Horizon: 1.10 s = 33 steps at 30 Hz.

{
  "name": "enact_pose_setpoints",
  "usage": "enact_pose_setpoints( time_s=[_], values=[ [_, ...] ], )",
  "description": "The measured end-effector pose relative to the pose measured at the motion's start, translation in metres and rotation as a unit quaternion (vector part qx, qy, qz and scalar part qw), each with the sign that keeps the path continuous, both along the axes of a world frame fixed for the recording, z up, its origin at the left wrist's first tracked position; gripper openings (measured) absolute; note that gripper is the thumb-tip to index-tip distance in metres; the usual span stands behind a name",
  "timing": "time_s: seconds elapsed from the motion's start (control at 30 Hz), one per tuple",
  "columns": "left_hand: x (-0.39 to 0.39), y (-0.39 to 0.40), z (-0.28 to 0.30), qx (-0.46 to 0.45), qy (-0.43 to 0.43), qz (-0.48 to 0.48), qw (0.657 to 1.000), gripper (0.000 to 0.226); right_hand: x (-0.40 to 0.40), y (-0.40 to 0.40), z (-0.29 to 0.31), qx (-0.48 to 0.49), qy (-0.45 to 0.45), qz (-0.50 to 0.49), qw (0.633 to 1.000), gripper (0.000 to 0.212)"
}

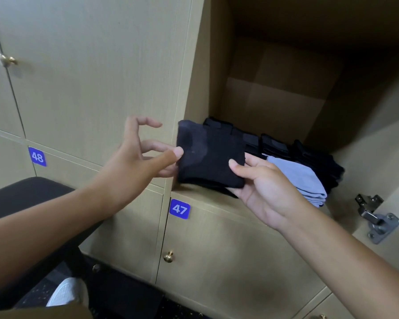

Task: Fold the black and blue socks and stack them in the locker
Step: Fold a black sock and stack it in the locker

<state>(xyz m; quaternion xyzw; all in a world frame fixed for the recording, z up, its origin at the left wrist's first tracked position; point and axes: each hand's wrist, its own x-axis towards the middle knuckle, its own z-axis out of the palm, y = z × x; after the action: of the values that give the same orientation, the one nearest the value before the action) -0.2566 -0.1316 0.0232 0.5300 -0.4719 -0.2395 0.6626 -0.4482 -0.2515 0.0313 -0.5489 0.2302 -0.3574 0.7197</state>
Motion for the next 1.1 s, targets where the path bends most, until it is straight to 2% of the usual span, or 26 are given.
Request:
enact_pose_setpoints(
  time_s=[0.1,0.23,0.4,0.5,0.67,0.77,0.83,0.93,1.0,1.1],
  values=[
    [-0.003,0.005,-0.001,-0.014,-0.072,-0.003,0.997,0.048,-0.006,-0.002,0.01,0.058,-0.055,-0.023,0.997,0.031],
    [-0.013,0.011,-0.001,-0.024,-0.211,-0.037,0.976,0.035,-0.011,0.001,0.022,0.103,-0.115,-0.022,0.988,0.032],
    [-0.025,0.011,-0.006,-0.004,-0.335,-0.07,0.94,0.061,-0.009,0.008,0.021,0.104,-0.119,-0.012,0.987,0.033],
    [-0.03,0.011,-0.003,0.043,-0.361,-0.086,0.928,0.047,-0.009,0.012,0.022,0.094,-0.115,-0.004,0.989,0.034],
    [-0.027,0.008,-0.001,0.099,-0.312,-0.09,0.94,0.047,-0.008,0.009,0.018,0.053,-0.097,-0.039,0.993,0.033],
    [-0.026,0.006,0.0,0.056,-0.285,-0.099,0.952,0.052,-0.007,0.008,0.016,0.052,-0.09,-0.051,0.993,0.033],
    [-0.028,0.005,0.004,0.009,-0.211,-0.097,0.973,0.046,-0.006,0.009,0.014,0.068,-0.099,-0.044,0.992,0.033],
    [-0.03,0.0,0.008,-0.032,-0.049,-0.066,0.996,0.034,-0.003,0.014,0.013,0.089,-0.128,-0.011,0.988,0.035],
    [-0.033,-0.004,0.011,-0.055,0.055,-0.053,0.996,0.028,0.0,0.018,0.011,0.08,-0.128,0.019,0.988,0.038],
    [-0.038,-0.006,0.014,-0.075,0.146,-0.019,0.986,0.022,0.006,0.021,0.004,0.06,-0.099,0.038,0.993,0.046]
  ],
)
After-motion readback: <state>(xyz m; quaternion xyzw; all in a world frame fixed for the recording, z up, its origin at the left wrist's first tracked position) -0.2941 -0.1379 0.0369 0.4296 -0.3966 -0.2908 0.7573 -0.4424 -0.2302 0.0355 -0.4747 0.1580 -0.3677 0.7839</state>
